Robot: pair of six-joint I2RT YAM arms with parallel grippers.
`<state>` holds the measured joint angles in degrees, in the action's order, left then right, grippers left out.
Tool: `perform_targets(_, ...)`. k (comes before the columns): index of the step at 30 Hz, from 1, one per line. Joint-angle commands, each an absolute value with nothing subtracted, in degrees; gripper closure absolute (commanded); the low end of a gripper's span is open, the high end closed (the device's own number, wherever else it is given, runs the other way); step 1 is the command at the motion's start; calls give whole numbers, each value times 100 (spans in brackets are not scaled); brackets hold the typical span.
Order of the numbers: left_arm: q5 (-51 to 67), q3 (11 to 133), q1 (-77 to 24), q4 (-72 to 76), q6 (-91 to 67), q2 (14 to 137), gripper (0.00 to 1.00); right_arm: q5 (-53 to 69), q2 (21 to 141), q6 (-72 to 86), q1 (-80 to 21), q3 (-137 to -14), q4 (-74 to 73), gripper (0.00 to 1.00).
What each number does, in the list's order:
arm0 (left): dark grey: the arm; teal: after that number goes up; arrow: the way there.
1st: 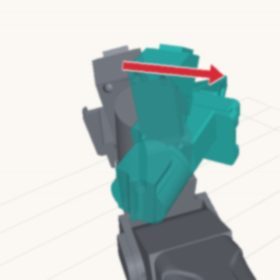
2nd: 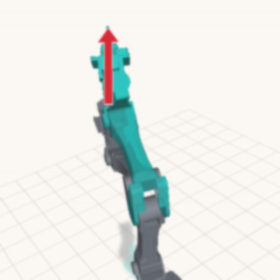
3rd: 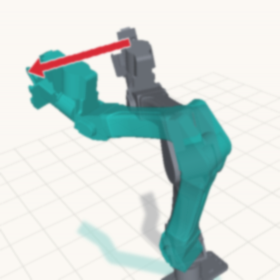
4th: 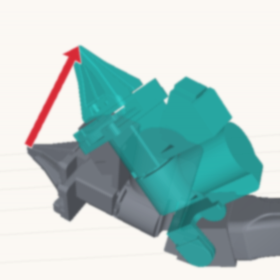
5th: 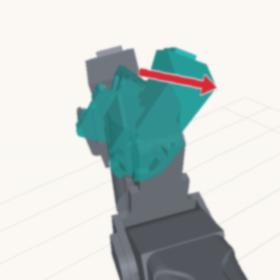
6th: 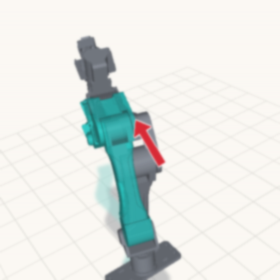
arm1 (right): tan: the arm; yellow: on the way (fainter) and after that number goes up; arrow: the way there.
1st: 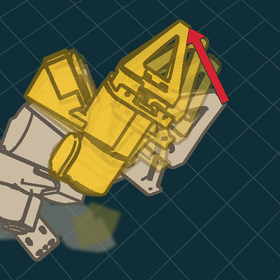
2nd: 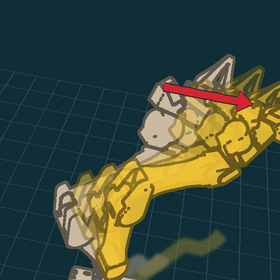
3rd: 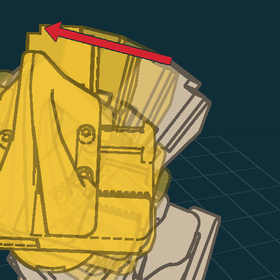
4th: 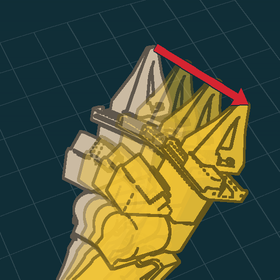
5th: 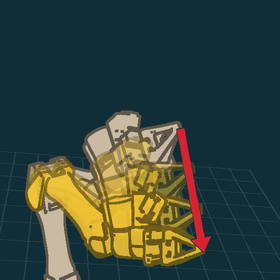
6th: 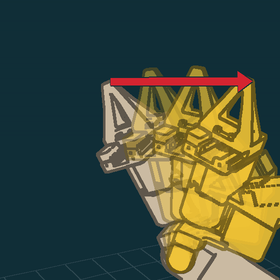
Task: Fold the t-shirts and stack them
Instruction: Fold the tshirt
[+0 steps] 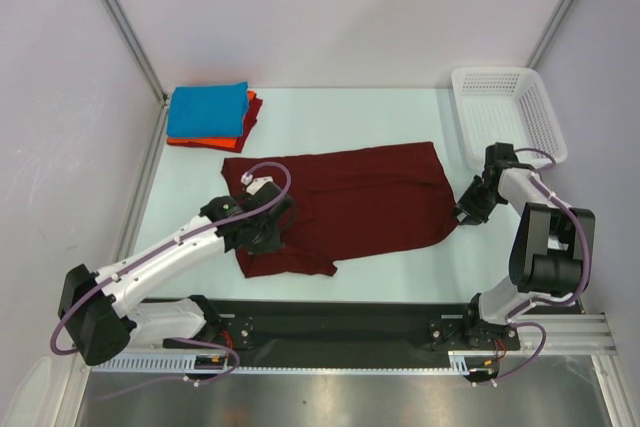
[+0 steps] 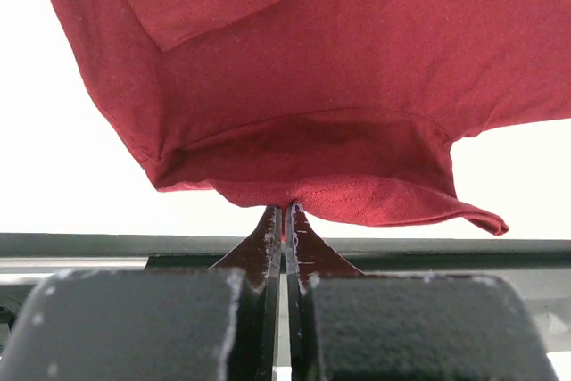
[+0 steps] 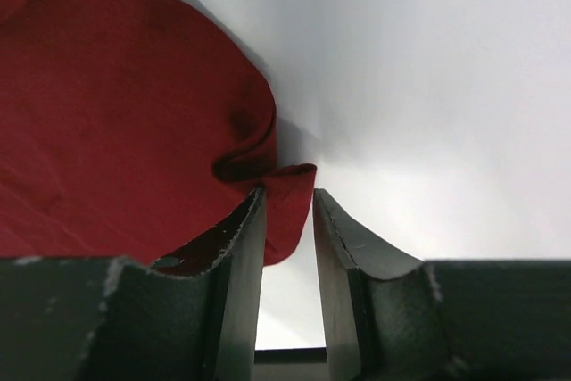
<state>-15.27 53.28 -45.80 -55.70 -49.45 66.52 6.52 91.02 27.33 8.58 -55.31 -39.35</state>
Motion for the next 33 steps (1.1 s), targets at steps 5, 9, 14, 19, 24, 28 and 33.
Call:
perform_targets(5, -1354, 5555, -4395, -5405, -4588, 6732, 100, 650, 8806, 2628, 1046, -5379, -3964, 68)
perform_targets(9, -1327, 5502, -4307, -5414, -4527, 6671, 100, 607, 8667, 2707, 1037, -5256, -3955, 69)
perform_targets(14, -1239, 5397, -4219, -5379, -4491, 6618, 100, 562, 8394, 2768, 1037, -5028, -3929, 70)
perform_targets(19, -1222, 5414, -4122, -5388, -4377, 6583, 100, 501, 8481, 2821, 1046, -4852, -3753, 68)
perform_targets(24, -1230, 5405, -4043, -5458, -4289, 6495, 100, 343, 8474, 2900, 1081, -4869, -3823, 64)
perform_targets(28, -1143, 5300, -3955, -5353, -4245, 6434, 100, 132, 8131, 3076, 1090, -4773, -4025, 64)
perform_targets(33, -1090, 5282, -3885, -5282, -4149, 6478, 100, 62, 7989, 3103, 1160, -4667, -4113, 64)
